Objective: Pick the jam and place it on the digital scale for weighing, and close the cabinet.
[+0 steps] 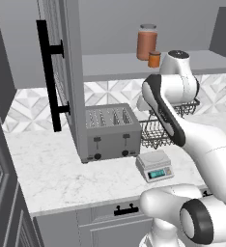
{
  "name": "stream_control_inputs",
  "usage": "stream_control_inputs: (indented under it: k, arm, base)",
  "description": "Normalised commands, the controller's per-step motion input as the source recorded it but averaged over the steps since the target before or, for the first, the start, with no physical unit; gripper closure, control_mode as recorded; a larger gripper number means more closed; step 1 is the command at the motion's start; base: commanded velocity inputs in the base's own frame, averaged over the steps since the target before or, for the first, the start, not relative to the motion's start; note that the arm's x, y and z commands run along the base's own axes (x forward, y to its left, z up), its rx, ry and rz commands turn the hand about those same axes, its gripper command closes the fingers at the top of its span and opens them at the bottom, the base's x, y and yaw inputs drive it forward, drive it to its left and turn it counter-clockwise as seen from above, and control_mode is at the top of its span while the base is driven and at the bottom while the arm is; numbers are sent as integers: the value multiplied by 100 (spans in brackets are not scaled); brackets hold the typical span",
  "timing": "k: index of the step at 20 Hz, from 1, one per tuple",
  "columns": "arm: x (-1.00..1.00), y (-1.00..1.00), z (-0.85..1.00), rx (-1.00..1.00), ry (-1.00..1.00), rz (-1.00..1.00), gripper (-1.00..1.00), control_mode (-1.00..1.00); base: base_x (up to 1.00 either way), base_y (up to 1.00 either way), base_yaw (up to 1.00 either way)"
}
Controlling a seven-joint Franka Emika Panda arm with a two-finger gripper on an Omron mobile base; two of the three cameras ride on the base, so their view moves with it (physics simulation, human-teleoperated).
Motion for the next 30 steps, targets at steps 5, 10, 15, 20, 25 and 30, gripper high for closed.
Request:
stream_control_inputs:
  k: [5,10,15,20,25,30]
  arm:
    - [-38,0,0,0,0,0,-100,-100]
    - [-67,-13,3,0,-15,-3,-100,-100]
    - [-36,-21,46,0,-43,0,-100,-100]
    - [-22,-31,48,0,-31,0,-100,-100]
    - [-12,-22,57,0,-18,0,-100,-100]
    - [0,-12,72,0,-13,0,-100,-100]
  base:
    - [0,0,0]
    - [0,0,0]
    - [0,0,0]
    - [0,0,0]
    - [0,0,0]
    - [0,0,0]
